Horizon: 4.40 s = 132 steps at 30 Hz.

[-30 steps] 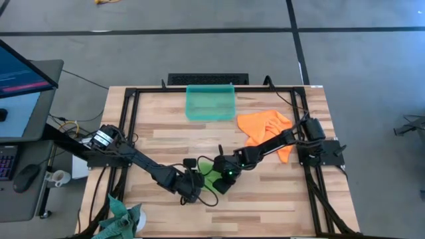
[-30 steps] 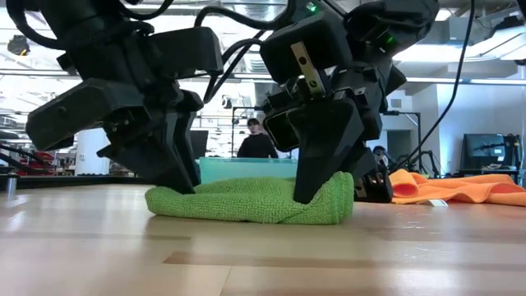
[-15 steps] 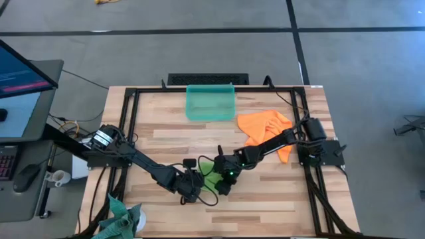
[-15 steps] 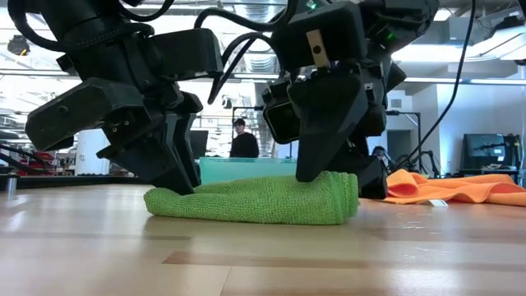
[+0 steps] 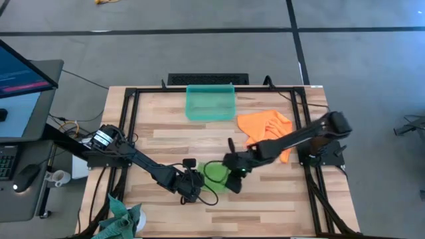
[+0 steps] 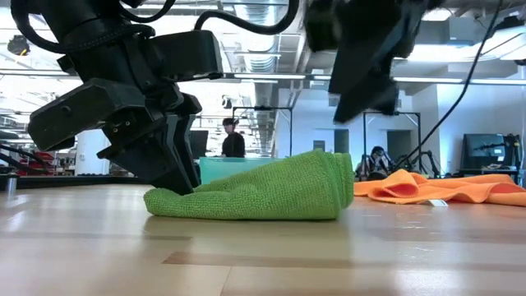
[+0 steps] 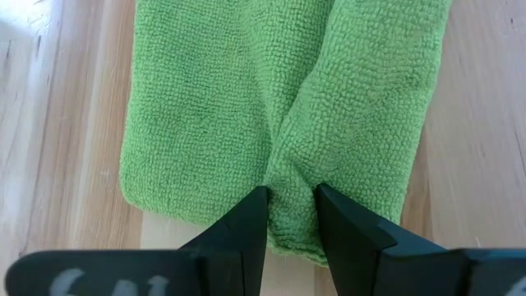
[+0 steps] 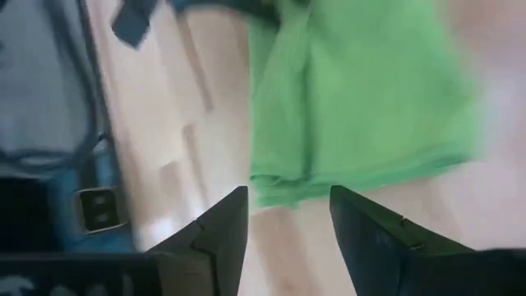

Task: Roll microfiber towels into tight, uniform cylinder then place into a basket
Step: Roll the green towel

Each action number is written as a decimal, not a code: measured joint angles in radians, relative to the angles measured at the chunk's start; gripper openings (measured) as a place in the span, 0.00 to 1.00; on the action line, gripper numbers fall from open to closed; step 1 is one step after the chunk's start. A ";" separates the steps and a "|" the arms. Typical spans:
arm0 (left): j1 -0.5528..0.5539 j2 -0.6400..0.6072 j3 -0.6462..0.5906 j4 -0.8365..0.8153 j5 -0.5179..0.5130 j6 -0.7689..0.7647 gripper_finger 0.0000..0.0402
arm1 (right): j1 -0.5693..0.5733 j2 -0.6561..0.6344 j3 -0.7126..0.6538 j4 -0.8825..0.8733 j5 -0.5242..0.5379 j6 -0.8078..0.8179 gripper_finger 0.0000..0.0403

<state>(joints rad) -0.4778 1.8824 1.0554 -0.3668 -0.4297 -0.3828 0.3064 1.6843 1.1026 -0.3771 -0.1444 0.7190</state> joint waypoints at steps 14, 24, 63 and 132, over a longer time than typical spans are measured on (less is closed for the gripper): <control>0.000 0.001 -0.001 0.011 0.000 -0.001 0.25 | 0.343 0.021 -0.175 0.482 0.644 -0.205 0.49; 0.000 0.001 -0.001 0.014 0.000 -0.021 0.25 | 0.261 0.188 -0.173 0.671 0.483 -0.200 0.37; -0.015 0.001 -0.001 0.018 -0.059 0.040 0.25 | 0.162 0.232 -0.177 0.481 0.493 0.156 0.02; -0.028 0.137 -0.012 0.285 -0.092 0.055 0.25 | 0.240 -0.105 -0.183 0.198 0.589 -0.039 0.39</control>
<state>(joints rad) -0.5060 2.0193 1.0431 -0.0822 -0.5214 -0.3275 0.5468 1.5792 0.9192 -0.1790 0.4449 0.6801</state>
